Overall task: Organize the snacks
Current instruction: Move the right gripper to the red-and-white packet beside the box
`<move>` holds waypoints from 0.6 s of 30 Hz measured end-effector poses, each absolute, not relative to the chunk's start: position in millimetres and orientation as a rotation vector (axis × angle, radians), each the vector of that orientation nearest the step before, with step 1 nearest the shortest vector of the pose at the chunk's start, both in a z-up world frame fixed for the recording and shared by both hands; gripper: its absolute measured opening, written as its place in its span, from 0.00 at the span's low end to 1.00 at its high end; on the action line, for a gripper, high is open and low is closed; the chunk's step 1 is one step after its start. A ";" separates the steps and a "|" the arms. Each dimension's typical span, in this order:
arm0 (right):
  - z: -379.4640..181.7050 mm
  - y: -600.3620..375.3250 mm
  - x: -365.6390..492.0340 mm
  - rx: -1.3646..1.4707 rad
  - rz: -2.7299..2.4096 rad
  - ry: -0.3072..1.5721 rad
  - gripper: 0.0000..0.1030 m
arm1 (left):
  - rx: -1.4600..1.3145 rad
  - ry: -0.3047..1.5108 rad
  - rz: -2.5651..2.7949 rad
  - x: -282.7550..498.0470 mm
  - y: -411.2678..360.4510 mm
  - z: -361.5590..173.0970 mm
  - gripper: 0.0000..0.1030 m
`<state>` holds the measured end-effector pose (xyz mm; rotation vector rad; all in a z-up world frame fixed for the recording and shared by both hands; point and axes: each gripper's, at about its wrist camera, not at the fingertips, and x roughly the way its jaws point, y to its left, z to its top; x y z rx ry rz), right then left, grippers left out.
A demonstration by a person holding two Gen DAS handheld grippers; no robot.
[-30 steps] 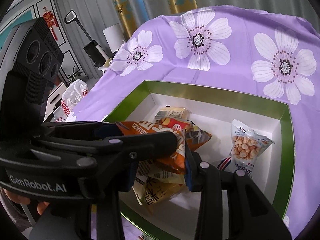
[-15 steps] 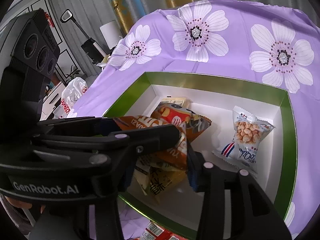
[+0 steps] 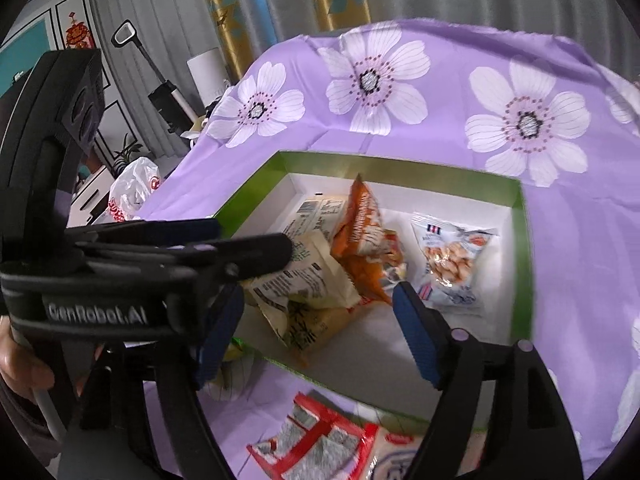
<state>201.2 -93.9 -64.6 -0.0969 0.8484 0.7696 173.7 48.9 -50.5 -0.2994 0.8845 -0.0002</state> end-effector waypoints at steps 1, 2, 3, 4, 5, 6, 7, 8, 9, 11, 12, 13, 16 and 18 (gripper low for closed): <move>-61.7 -98.0 197.7 -0.095 0.765 0.842 0.76 | -0.295 0.874 0.004 169.6 48.5 -46.2 0.85; -58.6 -101.4 194.5 -0.094 0.761 0.836 0.76 | -0.292 0.866 0.005 166.3 48.0 -43.2 0.85; -56.1 -104.5 190.9 -0.093 0.758 0.830 0.76 | -0.289 0.858 0.007 163.3 47.4 -40.4 0.85; -52.9 -107.4 187.4 -0.092 0.755 0.824 0.76 | -0.285 0.849 0.010 159.8 46.7 -37.0 0.86; -48.9 -110.9 183.1 -0.090 0.752 0.817 0.76 | -0.282 0.842 0.014 155.9 45.9 -33.7 0.86; -45.3 -114.0 179.1 -0.089 0.750 0.810 0.77 | -0.279 0.840 0.016 152.4 45.3 -31.1 0.86; -40.9 -117.1 173.9 -0.087 0.748 0.801 0.77 | -0.278 0.834 0.015 147.3 44.2 -28.3 0.87; -37.7 -119.3 170.1 -0.087 0.747 0.793 0.78 | -0.276 0.827 0.016 143.1 43.2 -25.7 0.91; -34.8 -121.2 166.1 -0.088 0.744 0.785 0.81 | -0.269 0.818 0.019 137.3 42.0 -22.5 0.94; -26.6 -126.1 154.5 -0.097 0.735 0.758 0.84 | -0.265 0.802 0.025 127.0 39.8 -17.4 0.95; -22.8 -127.3 148.6 -0.101 0.734 0.747 0.85 | -0.265 0.793 0.022 120.3 39.0 -14.4 0.95; -20.6 -127.8 145.5 -0.103 0.735 0.742 0.86 | -0.264 0.787 0.024 115.6 38.4 -12.3 0.95; -11.9 -132.8 131.6 -0.109 0.733 0.723 0.86 | -0.245 0.763 0.040 98.7 34.8 -3.9 0.95; -6.8 -137.5 121.8 -0.101 0.731 0.705 0.91 | -0.229 0.749 0.049 87.0 32.1 1.2 0.95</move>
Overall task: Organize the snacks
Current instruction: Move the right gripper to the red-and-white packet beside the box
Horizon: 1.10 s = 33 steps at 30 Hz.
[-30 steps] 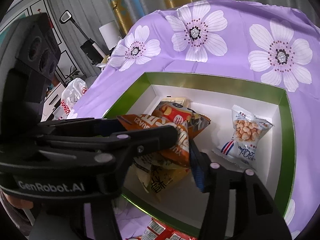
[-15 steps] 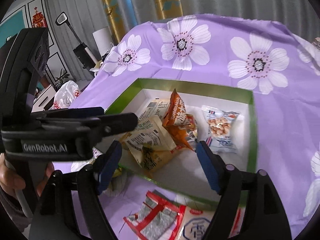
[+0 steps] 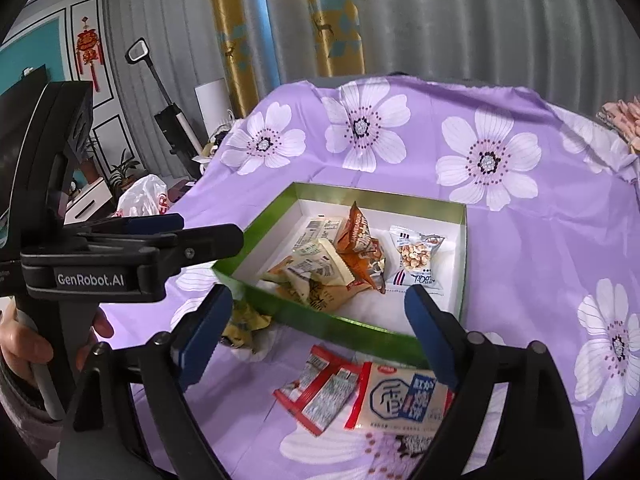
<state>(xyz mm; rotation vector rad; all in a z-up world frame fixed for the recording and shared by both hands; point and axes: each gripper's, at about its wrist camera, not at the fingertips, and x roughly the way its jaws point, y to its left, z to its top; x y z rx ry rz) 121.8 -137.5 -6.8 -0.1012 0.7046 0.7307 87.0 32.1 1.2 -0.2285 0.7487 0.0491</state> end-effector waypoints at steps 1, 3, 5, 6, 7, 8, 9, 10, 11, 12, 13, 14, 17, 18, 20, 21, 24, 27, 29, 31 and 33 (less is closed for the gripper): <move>-5.3 -139.6 118.5 -0.095 0.729 0.696 0.93 | -0.226 0.741 0.050 82.2 31.1 2.8 0.95; -1.9 -144.8 109.8 -0.081 0.733 0.681 0.95 | -0.225 0.730 0.049 71.4 29.4 6.0 0.95; 0.4 -149.0 101.5 -0.071 0.737 0.678 0.95 | -0.217 0.719 0.055 60.0 27.8 9.3 0.96; 1.1 -150.6 98.1 -0.068 0.737 0.676 0.95 | -0.215 0.716 0.056 56.8 27.2 10.0 0.96; 1.7 -152.8 93.6 -0.070 0.734 0.676 0.95 | -0.213 0.714 0.057 52.1 26.5 10.5 0.96; 2.1 -154.0 90.1 -0.072 0.728 0.676 0.95 | -0.216 0.714 0.056 47.5 26.2 10.8 0.96; 2.5 -156.0 86.1 -0.075 0.722 0.677 0.95 | -0.221 0.714 0.051 42.9 26.5 10.5 0.96; 3.1 -156.8 83.7 -0.075 0.721 0.678 0.95 | -0.233 0.717 0.047 38.2 27.4 8.9 0.96; 3.2 -159.4 80.1 -0.071 0.718 0.680 0.95 | -0.242 0.723 0.047 35.1 28.2 6.8 0.96; 2.9 -161.6 77.8 -0.068 0.716 0.682 0.95 | -0.250 0.730 0.047 33.5 28.7 4.3 0.96; 2.5 -163.6 75.1 -0.064 0.713 0.685 0.95 | -0.260 0.740 0.051 30.7 29.6 0.7 0.96; 1.0 -166.9 72.1 -0.057 0.710 0.690 0.95 | -0.273 0.751 0.056 26.7 30.5 -4.0 0.96; -5.7 -173.0 65.0 -0.049 0.701 0.709 0.95 | -0.305 0.773 0.060 19.5 32.5 -15.2 0.96; -8.6 -174.8 63.3 -0.049 0.697 0.718 0.95 | -0.315 0.788 0.059 17.9 32.8 -20.9 0.96; -17.7 -178.5 59.4 -0.053 0.691 0.743 0.95 | -0.333 0.815 0.047 14.2 32.0 -30.6 0.96; -21.8 -179.2 57.8 -0.055 0.687 0.755 0.95 | -0.343 0.826 0.041 12.2 31.4 -35.2 0.96; -40.0 -181.7 54.5 -0.046 0.687 0.806 0.95 | -0.383 0.875 0.026 9.3 30.2 -52.9 0.96; -57.0 -184.2 53.2 -0.034 0.691 0.846 0.95 | -0.380 0.912 0.030 9.3 25.6 -64.0 0.96; -66.0 -184.0 54.0 -0.027 0.697 0.867 0.95 | -0.372 0.931 0.029 9.3 21.6 -70.3 0.96; -72.0 -182.1 55.0 -0.026 0.704 0.879 0.95 | -0.377 0.938 0.019 8.6 19.8 -74.2 0.96; -78.2 -179.0 56.8 -0.029 0.714 0.891 0.95 | -0.385 0.936 0.009 7.4 19.7 -77.3 0.96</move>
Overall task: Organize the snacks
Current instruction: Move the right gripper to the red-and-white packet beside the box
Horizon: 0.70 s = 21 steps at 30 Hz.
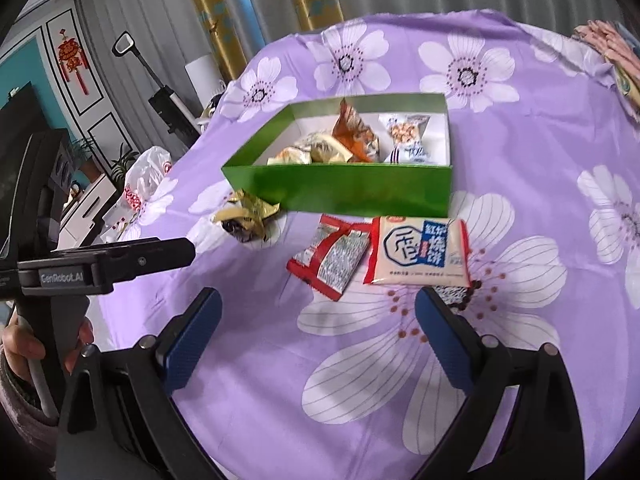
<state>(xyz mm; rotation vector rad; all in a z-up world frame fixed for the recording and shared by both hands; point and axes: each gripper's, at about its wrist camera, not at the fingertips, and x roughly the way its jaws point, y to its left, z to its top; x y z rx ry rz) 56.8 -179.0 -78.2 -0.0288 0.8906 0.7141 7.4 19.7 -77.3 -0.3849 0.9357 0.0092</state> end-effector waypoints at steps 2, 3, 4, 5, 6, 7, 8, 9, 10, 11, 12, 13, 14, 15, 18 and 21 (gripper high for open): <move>-84.0 -176.1 60.4 -0.018 0.728 0.907 0.94 | -0.388 0.934 0.000 6.6 20.7 -81.2 0.96; -87.0 -175.9 62.7 -0.003 0.736 0.917 0.94 | -0.389 0.933 -0.001 6.4 21.7 -82.7 0.96; -89.2 -176.4 64.9 0.012 0.741 0.925 0.94 | -0.394 0.934 -0.005 6.9 23.1 -84.6 0.96; -90.5 -176.7 66.1 0.023 0.743 0.931 0.94 | -0.401 0.936 -0.011 6.9 23.9 -86.5 0.96; -93.3 -177.3 68.6 0.034 0.740 0.940 0.94 | -0.409 0.936 -0.020 7.0 24.8 -88.4 0.96; -95.2 -177.6 69.6 0.038 0.737 0.945 0.94 | -0.412 0.935 -0.026 8.0 24.7 -89.4 0.96; -98.4 -178.2 71.2 0.043 0.736 0.954 0.94 | -0.415 0.934 -0.034 8.8 24.4 -90.4 0.96; -101.6 -178.3 72.5 0.047 0.736 0.964 0.94 | -0.418 0.936 -0.040 9.9 24.0 -91.2 0.96; -104.3 -177.7 73.2 0.048 0.735 0.973 0.93 | -0.423 0.937 -0.048 11.5 23.5 -92.0 0.96; -106.1 -177.3 73.8 0.049 0.735 0.978 0.92 | -0.428 0.936 -0.055 12.6 23.1 -92.6 0.96; -107.0 -177.4 74.2 0.052 0.737 0.983 0.92 | -0.432 0.933 -0.066 13.6 22.5 -93.5 0.96; -108.5 -177.2 74.4 0.053 0.741 0.987 0.92 | -0.435 0.933 -0.073 14.9 21.9 -94.5 0.96; -109.9 -176.4 74.6 0.050 0.743 0.991 0.91 | -0.439 0.934 -0.079 15.5 21.7 -95.8 0.96; -111.0 -175.6 74.8 0.044 0.743 0.994 0.91 | -0.444 0.935 -0.084 16.4 21.6 -97.2 0.96; -113.4 -174.6 75.7 0.047 0.752 0.997 0.90 | -0.454 0.938 -0.101 18.4 21.4 -100.8 0.96; -117.3 -173.7 77.8 0.047 0.759 1.004 0.89 | -0.457 0.944 -0.114 22.5 20.4 -104.1 0.96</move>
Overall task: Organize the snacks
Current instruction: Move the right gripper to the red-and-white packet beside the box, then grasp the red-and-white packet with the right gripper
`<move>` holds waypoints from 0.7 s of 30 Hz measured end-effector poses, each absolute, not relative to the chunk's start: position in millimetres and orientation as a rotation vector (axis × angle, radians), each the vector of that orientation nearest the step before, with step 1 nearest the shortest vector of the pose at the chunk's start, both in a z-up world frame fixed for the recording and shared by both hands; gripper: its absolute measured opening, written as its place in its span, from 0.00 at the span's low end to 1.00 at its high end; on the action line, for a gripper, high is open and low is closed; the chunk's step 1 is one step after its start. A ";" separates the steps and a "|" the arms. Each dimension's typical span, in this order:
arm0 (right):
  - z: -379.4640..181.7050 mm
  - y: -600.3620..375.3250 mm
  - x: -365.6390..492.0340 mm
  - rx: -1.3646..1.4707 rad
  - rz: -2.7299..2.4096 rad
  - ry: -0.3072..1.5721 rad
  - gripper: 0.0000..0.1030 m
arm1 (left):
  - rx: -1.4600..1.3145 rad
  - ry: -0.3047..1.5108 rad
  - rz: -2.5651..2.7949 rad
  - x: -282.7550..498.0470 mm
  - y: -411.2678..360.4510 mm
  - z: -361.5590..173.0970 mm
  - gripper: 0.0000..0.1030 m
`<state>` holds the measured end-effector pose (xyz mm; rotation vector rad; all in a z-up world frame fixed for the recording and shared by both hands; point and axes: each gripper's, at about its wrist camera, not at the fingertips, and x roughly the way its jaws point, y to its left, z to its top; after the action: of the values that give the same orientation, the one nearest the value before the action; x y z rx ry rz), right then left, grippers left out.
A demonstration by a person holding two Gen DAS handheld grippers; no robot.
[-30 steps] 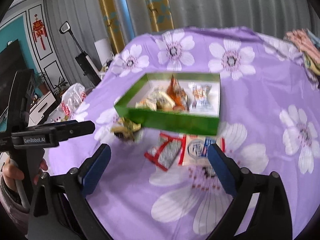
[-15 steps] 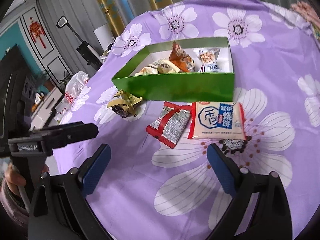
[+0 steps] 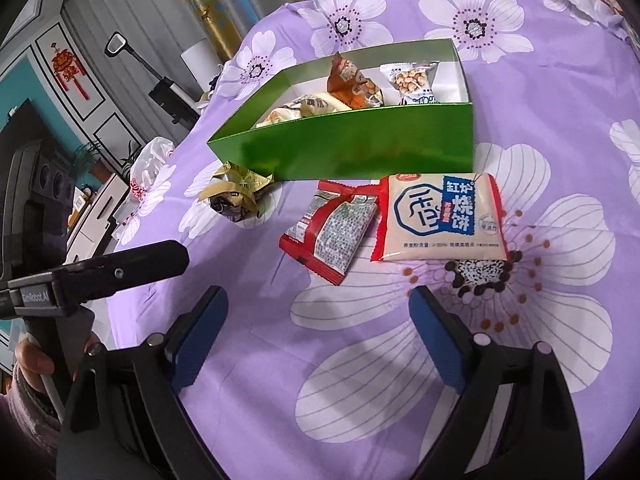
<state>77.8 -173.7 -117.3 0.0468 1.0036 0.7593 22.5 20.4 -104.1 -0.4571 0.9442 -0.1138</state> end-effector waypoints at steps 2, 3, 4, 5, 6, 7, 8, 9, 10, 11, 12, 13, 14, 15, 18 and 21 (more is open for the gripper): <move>-121.8 -172.0 79.3 0.049 0.766 1.015 0.87 | -0.455 0.950 -0.118 25.8 19.6 -105.2 0.96; -124.7 -170.7 80.0 0.050 0.773 1.022 0.85 | -0.453 0.951 -0.121 27.5 18.4 -105.4 0.96; -125.8 -169.8 80.2 0.049 0.776 1.025 0.83 | -0.448 0.952 -0.130 30.0 16.1 -105.2 0.96; -128.1 -168.5 80.7 0.047 0.779 1.030 0.82 | -0.442 0.951 -0.139 31.8 13.7 -105.1 0.96; -130.1 -167.2 81.3 0.044 0.782 1.034 0.81 | -0.432 0.950 -0.154 34.3 9.9 -104.6 0.96; -131.4 -166.3 81.8 0.043 0.785 1.035 0.79 | -0.424 0.949 -0.167 36.6 7.1 -104.3 0.96; -132.9 -165.9 82.8 0.044 0.788 1.036 0.78 | -0.417 0.948 -0.180 39.0 4.3 -104.0 0.96; -134.7 -164.5 84.1 0.043 0.790 1.038 0.77 | -0.410 0.949 -0.190 42.0 1.2 -104.4 0.96; -135.6 -163.5 85.5 0.042 0.789 1.035 0.76 | -0.402 0.950 -0.199 45.6 -2.1 -104.9 0.96; -136.0 -162.7 86.5 0.042 0.789 1.031 0.75 | -0.397 0.949 -0.204 48.2 -4.5 -105.6 0.96; -136.2 -162.2 88.1 0.042 0.788 1.027 0.75 | -0.392 0.948 -0.209 50.9 -6.8 -106.5 0.96; -136.4 -161.4 90.2 0.044 0.788 1.025 0.75 | -0.388 0.950 -0.213 54.0 -9.1 -108.0 0.96; -136.8 -160.3 92.1 0.046 0.789 1.022 0.74 | -0.385 0.953 -0.219 56.8 -11.3 -109.7 0.96; -137.1 -160.0 93.4 0.047 0.790 1.020 0.72 | -0.381 0.957 -0.224 60.5 -13.6 -112.0 0.96; -138.2 -154.5 96.9 0.037 0.795 1.015 0.70 | -0.382 0.965 -0.234 68.1 -15.2 -115.9 0.95; -139.1 -148.0 100.5 0.020 0.800 1.011 0.70 | -0.386 0.977 -0.243 78.1 -14.5 -120.2 0.88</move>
<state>100.5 -148.0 -139.1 0.0203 1.0109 0.8001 78.1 -14.5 -120.2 -0.3859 0.9771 -0.2429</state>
